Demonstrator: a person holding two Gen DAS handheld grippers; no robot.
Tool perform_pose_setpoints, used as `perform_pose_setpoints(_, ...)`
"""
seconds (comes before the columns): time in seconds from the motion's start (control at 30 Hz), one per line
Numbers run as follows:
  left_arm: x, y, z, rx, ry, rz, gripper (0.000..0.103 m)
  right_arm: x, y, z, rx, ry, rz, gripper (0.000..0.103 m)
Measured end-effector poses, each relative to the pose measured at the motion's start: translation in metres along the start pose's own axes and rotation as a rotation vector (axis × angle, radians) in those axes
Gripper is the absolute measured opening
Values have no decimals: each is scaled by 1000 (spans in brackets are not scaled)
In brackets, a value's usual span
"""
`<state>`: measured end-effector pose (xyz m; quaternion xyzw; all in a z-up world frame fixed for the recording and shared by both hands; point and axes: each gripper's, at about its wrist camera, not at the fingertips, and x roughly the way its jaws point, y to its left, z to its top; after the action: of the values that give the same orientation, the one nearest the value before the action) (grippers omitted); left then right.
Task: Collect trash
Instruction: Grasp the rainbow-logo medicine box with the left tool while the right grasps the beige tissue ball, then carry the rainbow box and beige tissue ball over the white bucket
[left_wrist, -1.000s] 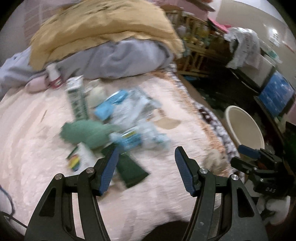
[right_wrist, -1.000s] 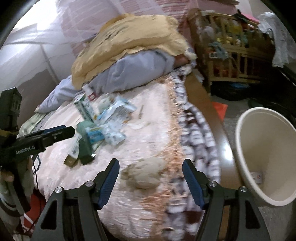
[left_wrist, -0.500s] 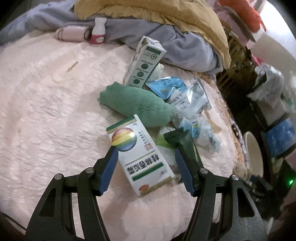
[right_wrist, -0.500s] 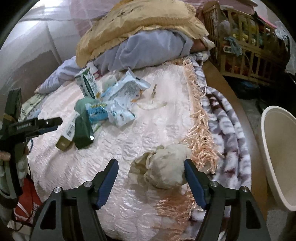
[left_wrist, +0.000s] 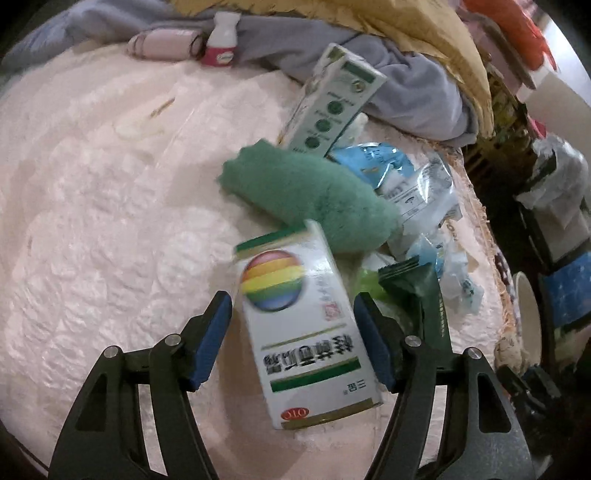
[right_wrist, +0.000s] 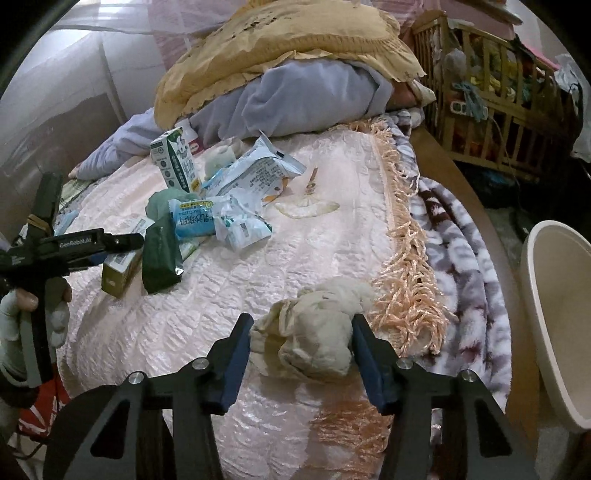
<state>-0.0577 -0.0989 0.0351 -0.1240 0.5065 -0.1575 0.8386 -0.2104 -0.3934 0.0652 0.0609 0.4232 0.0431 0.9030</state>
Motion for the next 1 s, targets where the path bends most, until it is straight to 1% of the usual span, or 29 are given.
perform_pose_setpoints(0.03, 1, -1, -2, 3, 10, -11, 68, -1, 1, 0, -5, -4, -1, 41)
perform_pose_setpoints(0.07, 1, -3, -4, 9, 18, -22, 67, -3, 1, 0, -6, -13, 2, 39)
perform_pose_setpoints(0.1, 0, -5, -5, 15, 21, -28, 65, -5, 2, 1, -4, -19, 10, 35)
perform_pose_setpoints(0.17, -3, -9, -8, 32, 14, -23, 55, -12, 4, 3, -4, -37, 33, 34)
perform_pose_setpoints(0.27, -15, -13, -10, 44, -4, -44, 55, -25, 8, 5, -20, -69, 49, 33)
perform_pose_setpoints(0.5, -55, -35, -12, 118, -74, -48, 55, -52, 7, 13, 9, -130, 113, 32)
perform_pose_setpoints(0.6, -72, -54, -13, 168, -105, -66, 55, -60, 5, 16, 15, -147, 115, 32)
perform_pose_setpoints(0.7, -81, -78, -15, 214, -118, -102, 55, -68, 3, 16, 17, -163, 111, 32)
perform_pose_setpoints(0.9, -80, -129, -19, 312, -118, -147, 55, -85, -7, 15, 23, -193, 78, 32)
perform_pose_setpoints(1.0, -75, -154, -22, 360, -117, -156, 55, -94, -18, 13, 38, -207, 55, 32)
